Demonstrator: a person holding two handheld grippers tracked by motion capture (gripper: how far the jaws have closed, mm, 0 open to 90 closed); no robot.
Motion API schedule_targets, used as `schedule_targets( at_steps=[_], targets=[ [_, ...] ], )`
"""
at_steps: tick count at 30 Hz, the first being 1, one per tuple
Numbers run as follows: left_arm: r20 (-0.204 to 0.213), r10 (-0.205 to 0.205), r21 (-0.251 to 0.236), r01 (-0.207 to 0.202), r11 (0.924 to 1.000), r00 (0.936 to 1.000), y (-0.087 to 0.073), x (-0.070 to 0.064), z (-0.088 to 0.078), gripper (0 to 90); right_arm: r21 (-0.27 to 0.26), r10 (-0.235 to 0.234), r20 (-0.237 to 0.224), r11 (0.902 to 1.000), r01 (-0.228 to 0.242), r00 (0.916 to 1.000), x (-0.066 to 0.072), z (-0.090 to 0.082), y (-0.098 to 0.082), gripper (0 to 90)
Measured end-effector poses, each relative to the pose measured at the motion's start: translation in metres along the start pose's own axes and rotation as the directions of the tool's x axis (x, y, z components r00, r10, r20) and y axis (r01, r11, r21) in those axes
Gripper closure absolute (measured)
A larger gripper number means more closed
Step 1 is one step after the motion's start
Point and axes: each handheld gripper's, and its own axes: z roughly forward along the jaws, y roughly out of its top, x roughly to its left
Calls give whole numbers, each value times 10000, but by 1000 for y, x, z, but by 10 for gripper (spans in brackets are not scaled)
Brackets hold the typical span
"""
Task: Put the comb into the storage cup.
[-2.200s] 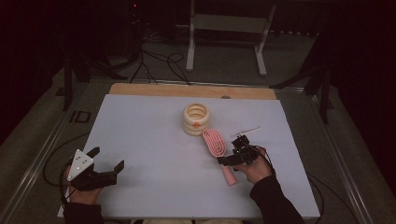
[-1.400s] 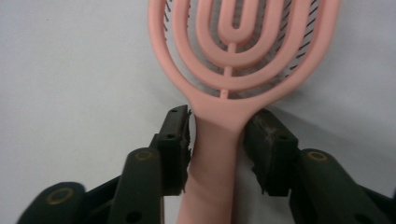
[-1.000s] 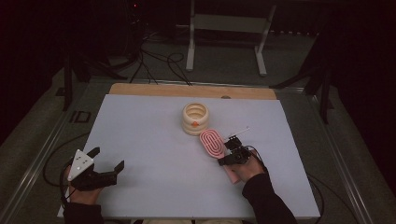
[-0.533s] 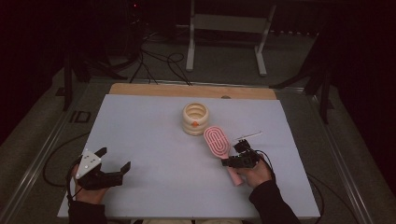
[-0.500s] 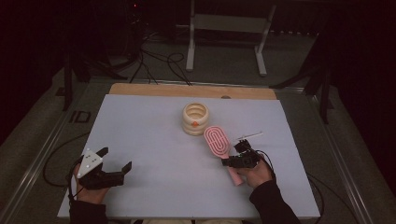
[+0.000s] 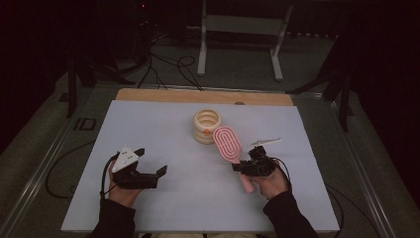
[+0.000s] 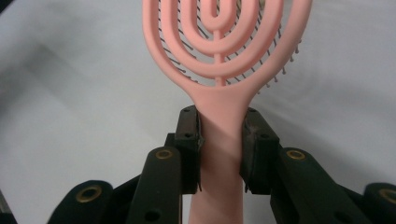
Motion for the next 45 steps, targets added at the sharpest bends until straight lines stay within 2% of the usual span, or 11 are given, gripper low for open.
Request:
schedule_targets(
  at_steps=[3, 8, 14, 21, 32, 36, 39, 41, 43, 44, 45],
  targets=[
    [283, 103, 57, -104, 9999, 9995, 13, -7, 12, 4, -305, -148, -147, 9994, 143, 9998, 5, -1, 5, 718],
    [615, 6, 11, -7, 10000, 9981, 23, -12, 22, 4, -503, -346, -299, 9982, 331, 9990, 12, 2, 11, 718],
    [1107, -209, 126, 197, 9997, 9936, 36, -17, 42, 5, -788, -655, -592, 9950, 607, 9961, 26, 6, 21, 719],
    [1249, -406, 105, 396, 9992, 9913, 42, -19, 51, 5, -934, -826, -741, 9928, 755, 9938, 36, 9, 28, 720],
    [1598, -871, 147, 858, 9962, 9833, 55, -22, 64, 37, -1260, -1195, -1043, 9864, 1060, 9873, 55, 16, 36, 724],
    [1817, -1188, 271, 1158, 9929, 9761, 58, -21, 71, 41, -1439, -1320, -1085, 9828, 1159, 9853, 61, 17, 40, 726],
    [1851, -1300, 373, 1253, 9914, 9741, 59, -21, 73, 57, -1525, -1405, -1139, 9807, 1224, 9835, 62, 17, 41, 727],
    [2000, -1606, 421, 1553, 9870, 9665, 59, -21, 77, 68, -1646, -1491, -1183, 9779, 1287, 9817, 66, 16, 43, 728],
    [2057, -1670, 415, 1619, 9859, 9643, 59, -21, 78, 102, -1702, -1570, -1213, 9761, 1353, 9801, 66, 16, 43, 729],
    [2281, -1833, 415, 1785, 9831, 9562, 60, -22, 79, 102, -1720, -1577, -1208, 9757, 1358, 9801, 67, 16, 43, 729],
    [2353, -1905, 402, 1863, 9817, 9531, 60, -22, 80, 160, -1776, -1610, -1269, 9745, 1373, 9788, 68, 16, 43, 730]
  ],
)
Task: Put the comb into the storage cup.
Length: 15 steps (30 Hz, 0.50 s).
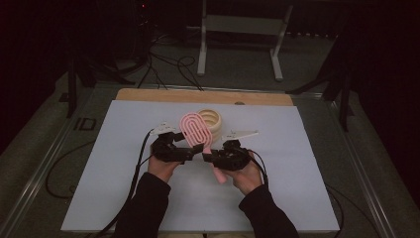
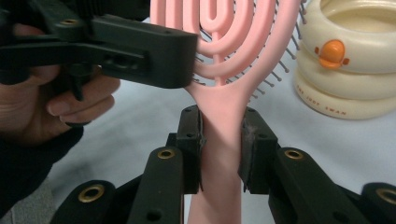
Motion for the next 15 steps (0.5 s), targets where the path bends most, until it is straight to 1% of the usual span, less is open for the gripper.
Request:
schedule_targets(
  at_steps=[1, 2, 3, 4, 5, 6, 7, 8, 9, 10, 11, 13, 15],
  targets=[
    [67, -67, 2, 67, 10000, 10000, 0, 0, 1, 178, 9, -10, -19, 10000, 10, 10000, 0, 0, 0, 730],
    [67, -67, 2, 67, 10000, 10000, 0, 0, 1, 222, 9, -10, -19, 10000, 10, 10000, 0, 0, 0, 730],
    [67, -67, 2, 67, 10000, 10000, 0, 0, 1, 222, -2, -59, -55, 10000, 59, 10000, 0, 0, 0, 730],
    [286, -243, 61, 241, 9997, 9993, 1, -1, 3, 222, -2, -59, -55, 10000, 59, 10000, 0, 0, 0, 730],
    [480, -291, 33, 290, 9996, 9984, 1, -1, 3, 298, -6, -147, -123, 9999, 147, 9998, 1, 1, -1, 730],
    [566, -290, 19, 289, 9996, 9980, 2, -1, 3, 340, -5, -171, -188, 9999, 171, 9997, 1, 1, -1, 730],
    [566, -290, 19, 289, 9996, 9980, 2, -1, 3, 356, -5, -171, -188, 9999, 171, 9997, 1, 1, -1, 730],
    [767, -303, -31, 307, 9995, 9966, 3, -2, 4, 387, 14, -204, -409, 9998, 205, 9990, 1, 2, -2, 731],
    [876, -331, -26, 335, 9994, 9956, 3, -1, 4, 401, 17, -206, -476, 9998, 207, 9987, 1, 1, -2, 731],
    [876, -331, -26, 335, 9994, 9956, 3, -1, 4, 416, 17, -206, -476, 9998, 207, 9987, 1, 1, -2, 731],
    [970, -325, -22, 328, 9995, 9947, 4, -1, 4, 416, -1, -196, -525, 9998, 196, 9984, 0, 1, -2, 731],
    [1271, -342, -8, 346, 9994, 9913, 4, -1, 4, 460, -1, -108, -684, 9999, 108, 9976, -2, 0, -2, 731],
    [1388, -433, -25, 441, 9990, 9894, 4, -1, 4, 492, 60, -147, -690, 9999, 152, 9975, -3, 0, -2, 728]
  ],
)
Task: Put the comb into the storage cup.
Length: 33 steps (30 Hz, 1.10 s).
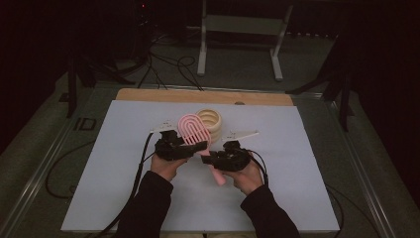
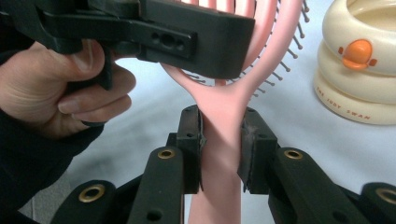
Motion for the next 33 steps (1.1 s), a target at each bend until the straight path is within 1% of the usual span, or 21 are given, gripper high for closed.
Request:
schedule_targets(
  at_steps=[1, 3, 4, 5, 7, 8, 9, 10, 16, 17, 18, 20, 23, 24, 25, 26, 28, 29, 30, 32, 33],
  targets=[
    [0, 0, 0, 0, 10000, 10000, 0, 0, 0, 513, 0, 0, 0, 10000, 0, 10000, 0, 0, 0, 728],
    [0, 0, 0, 0, 10000, 10000, 0, 0, 0, 513, 32, -12, -5, 10000, 12, 10000, -1, 0, 0, 726],
    [206, -108, -205, 112, 9997, 9997, 2, -3, -1, 513, 32, -12, -5, 10000, 12, 10000, -1, 0, 0, 726],
    [198, -29, -198, 33, 9998, 9998, 3, -4, -1, 594, 87, -106, -7, 9999, 107, 9999, -3, 1, -2, 718],
    [220, 25, -240, -19, 9997, 9998, 3, -6, 0, 619, 123, -183, 90, 9998, 182, 9998, -2, 1, -1, 716],
    [268, 55, -310, -47, 9995, 9996, 4, -8, 0, 634, 187, -438, 413, 9989, 430, 9982, -1, 2, -1, 712],
    [268, 55, -310, -47, 9995, 9996, 4, -8, 0, 640, 187, -438, 413, 9989, 430, 9982, -1, 2, -1, 712],
    [206, 127, -341, -120, 9993, 9997, 5, -12, 1, 644, 218, -494, 490, 9986, 484, 9976, -1, 2, 0, 710],
    [32, 321, -423, -320, 9986, 9995, 9, -16, 3, 650, 136, -687, 714, 9976, 679, 9951, -1, 0, 1, 696],
    [-101, 363, -435, -367, 9984, 9993, 10, -17, 3, 650, 135, -706, 758, 9975, 698, 9946, -1, 0, 1, 681],
    [-280, 433, -471, -446, 9979, 9987, 12, -17, 2, 651, 117, -741, 815, 9972, 734, 9939, -2, -1, 1, 648],
    [-386, 435, -604, -458, 9971, 9983, 14, -16, 1, 651, 70, -868, 983, 9962, 865, 9914, -3, -3, 1, 559],
    [-664, 585, -683, -630, 9957, 9961, 18, -16, -3, 651, -76, -1187, 1274, 9927, 1206, 9847, -3, -8, -1, 469],
    [-664, 585, -683, -630, 9957, 9961, 18, -16, -3, 651, -76, -1187, 1274, 9927, 1206, 9847, -3, -8, -1, 469],
    [-664, 585, -683, -630, 9957, 9961, 18, -16, -3, 651, -142, -1265, 1397, 9914, 1297, 9821, -3, -9, -1, 469],
    [-940, 669, -822, -747, 9938, 9933, 21, -16, -5, 651, -225, -1415, 1623, 9889, 1470, 9765, -3, -12, -3, 355],
    [-1060, 682, -852, -774, 9934, 9920, 23, -15, -6, 651, -347, -1423, 1837, 9879, 1511, 9726, -4, -15, -4, 299],
    [-1060, 682, -852, -774, 9934, 9920, 23, -15, -6, 651, -347, -1423, 1837, 9879, 1511, 9726, -4, -15, -4, 299],
    [-1113, 702, -880, -802, 9929, 9913, 24, -15, -6, 651, -395, -1417, 1920, 9876, 1519, 9711, -5, -16, -5, 273],
    [-1221, 725, -890, -837, 9925, 9899, 25, -14, -6, 651, -517, -1424, 2176, 9862, 1571, 9656, -4, -19, -7, 217],
    [-1311, 789, -912, -912, 9916, 9882, 27, -13, -6, 651, -496, -1538, 2492, 9840, 1712, 9562, -5, -21, -10, 157]
  ],
)
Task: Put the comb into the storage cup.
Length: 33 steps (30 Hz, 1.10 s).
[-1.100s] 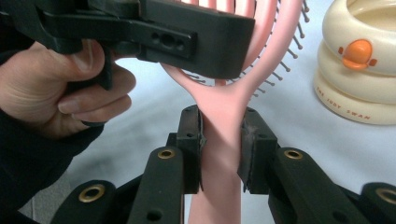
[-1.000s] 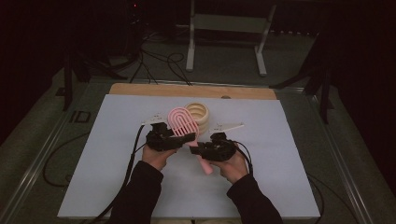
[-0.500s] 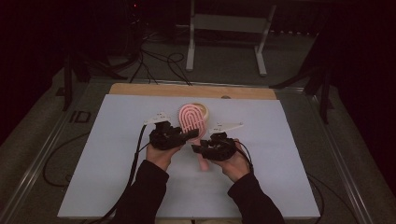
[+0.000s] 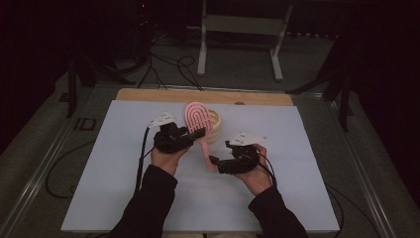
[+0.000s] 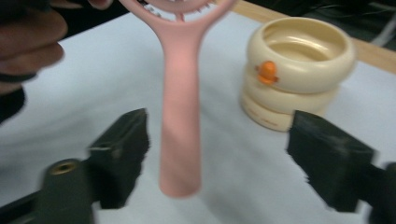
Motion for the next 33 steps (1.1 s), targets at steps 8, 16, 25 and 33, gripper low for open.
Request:
schedule_targets(
  at_steps=[8, 16, 25, 33],
  targets=[
    [-286, 290, -331, -300, 9990, 9992, 13, 3, -2, 651, -310, 147, 635, 9994, -128, 9979, -9, -12, -15, 90],
    [-580, 654, -488, -682, 9965, 9962, 27, 7, -2, 650, -458, 146, 1143, 9989, -94, 9933, -14, -22, -31, 91],
    [-959, 1014, -510, -1066, 9930, 9902, 40, 12, 1, 651, -769, 292, 1586, 9969, -171, 9869, -20, -34, -53, 91],
    [-1201, 1146, -503, -1214, 9913, 9861, 48, 17, 6, 651, -912, 598, 1733, 9948, -444, 9831, -24, -40, -70, 92]
  ],
)
